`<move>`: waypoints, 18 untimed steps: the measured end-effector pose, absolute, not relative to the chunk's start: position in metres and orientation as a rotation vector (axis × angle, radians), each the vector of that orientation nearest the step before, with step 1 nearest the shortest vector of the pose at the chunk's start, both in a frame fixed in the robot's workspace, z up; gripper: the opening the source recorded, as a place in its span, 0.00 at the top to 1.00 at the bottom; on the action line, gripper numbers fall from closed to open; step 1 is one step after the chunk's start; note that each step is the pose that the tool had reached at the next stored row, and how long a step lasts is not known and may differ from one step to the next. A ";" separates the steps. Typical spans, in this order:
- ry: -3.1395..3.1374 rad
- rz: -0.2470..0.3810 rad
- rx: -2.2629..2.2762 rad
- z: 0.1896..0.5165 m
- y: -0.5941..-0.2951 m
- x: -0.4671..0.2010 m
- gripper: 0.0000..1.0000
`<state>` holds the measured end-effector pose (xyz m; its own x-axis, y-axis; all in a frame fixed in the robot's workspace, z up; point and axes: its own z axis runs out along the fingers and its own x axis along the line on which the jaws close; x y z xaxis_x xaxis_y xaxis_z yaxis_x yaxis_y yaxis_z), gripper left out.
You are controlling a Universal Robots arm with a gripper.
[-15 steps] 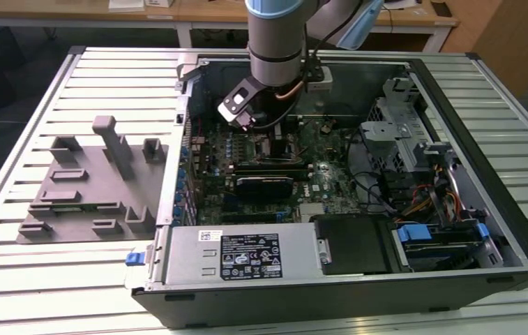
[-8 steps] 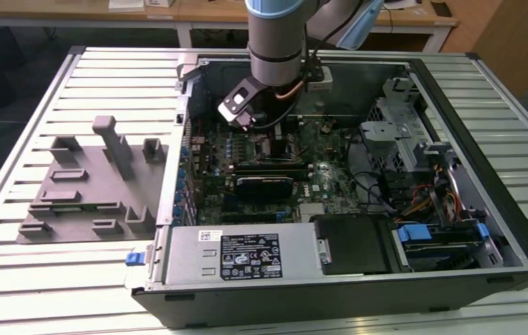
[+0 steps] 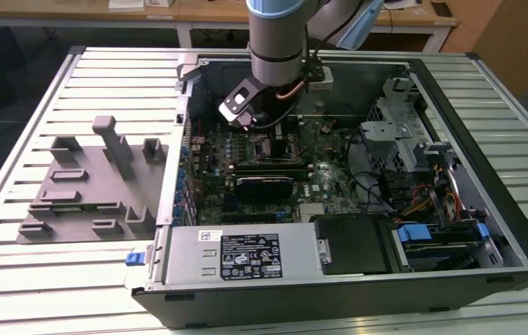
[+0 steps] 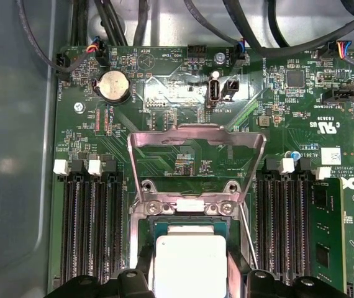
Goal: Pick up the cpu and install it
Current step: 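Place the cpu into insertion slot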
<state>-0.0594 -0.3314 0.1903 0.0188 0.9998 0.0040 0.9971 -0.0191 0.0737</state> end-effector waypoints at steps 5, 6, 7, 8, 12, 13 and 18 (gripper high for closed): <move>2.165 0.084 2.206 0.190 -0.331 -0.059 0.46; 2.165 0.086 2.206 0.190 -0.331 -0.059 0.46; 2.165 0.086 2.206 0.190 -0.331 -0.059 0.45; 2.165 0.087 2.206 0.190 -0.331 -0.059 0.45; 2.165 0.085 2.206 0.190 -0.331 -0.059 0.39; 2.165 0.084 2.206 0.190 -0.331 -0.059 0.39; 2.165 0.085 2.206 0.198 -0.331 -0.059 0.39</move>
